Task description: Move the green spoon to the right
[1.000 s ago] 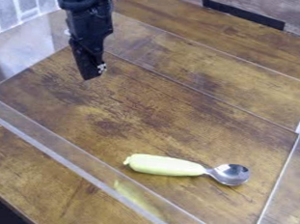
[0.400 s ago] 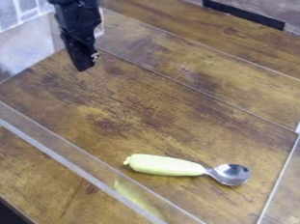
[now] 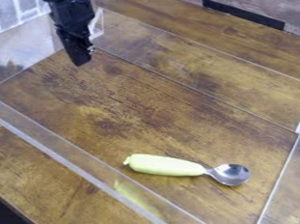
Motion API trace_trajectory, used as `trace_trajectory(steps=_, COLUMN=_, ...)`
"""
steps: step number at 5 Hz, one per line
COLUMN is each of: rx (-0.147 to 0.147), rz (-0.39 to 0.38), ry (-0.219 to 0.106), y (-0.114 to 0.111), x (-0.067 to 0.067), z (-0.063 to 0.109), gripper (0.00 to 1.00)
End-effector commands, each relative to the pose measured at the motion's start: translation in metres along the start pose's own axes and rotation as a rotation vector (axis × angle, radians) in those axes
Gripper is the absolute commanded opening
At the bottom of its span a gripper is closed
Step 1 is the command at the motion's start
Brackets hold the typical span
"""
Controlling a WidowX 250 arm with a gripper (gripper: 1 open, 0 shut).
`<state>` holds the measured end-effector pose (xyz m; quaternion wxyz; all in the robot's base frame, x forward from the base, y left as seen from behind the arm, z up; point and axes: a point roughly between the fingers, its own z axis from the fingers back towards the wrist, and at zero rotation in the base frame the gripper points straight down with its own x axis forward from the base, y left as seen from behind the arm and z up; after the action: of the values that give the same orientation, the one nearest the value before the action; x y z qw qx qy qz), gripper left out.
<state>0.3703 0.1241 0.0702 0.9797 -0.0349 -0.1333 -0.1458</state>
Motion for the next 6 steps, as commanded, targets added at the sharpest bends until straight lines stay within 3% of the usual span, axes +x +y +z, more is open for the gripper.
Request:
trace_trajectory(steps=1, rx=0.029, rz=0.021, ry=-0.058, y=0.0233, x=0.0086, z=0.0175, gripper=0.00)
trace_trajectory(steps=3, rx=-0.026, rz=0.011, ry=-0.039, y=0.0277, x=0.0144, z=0.0102, gripper=0.00)
trace_trajectory(steps=6, rx=-0.112, rz=0.030, ry=-0.019, y=0.0307, x=0.0119, z=0.0108, gripper=0.00)
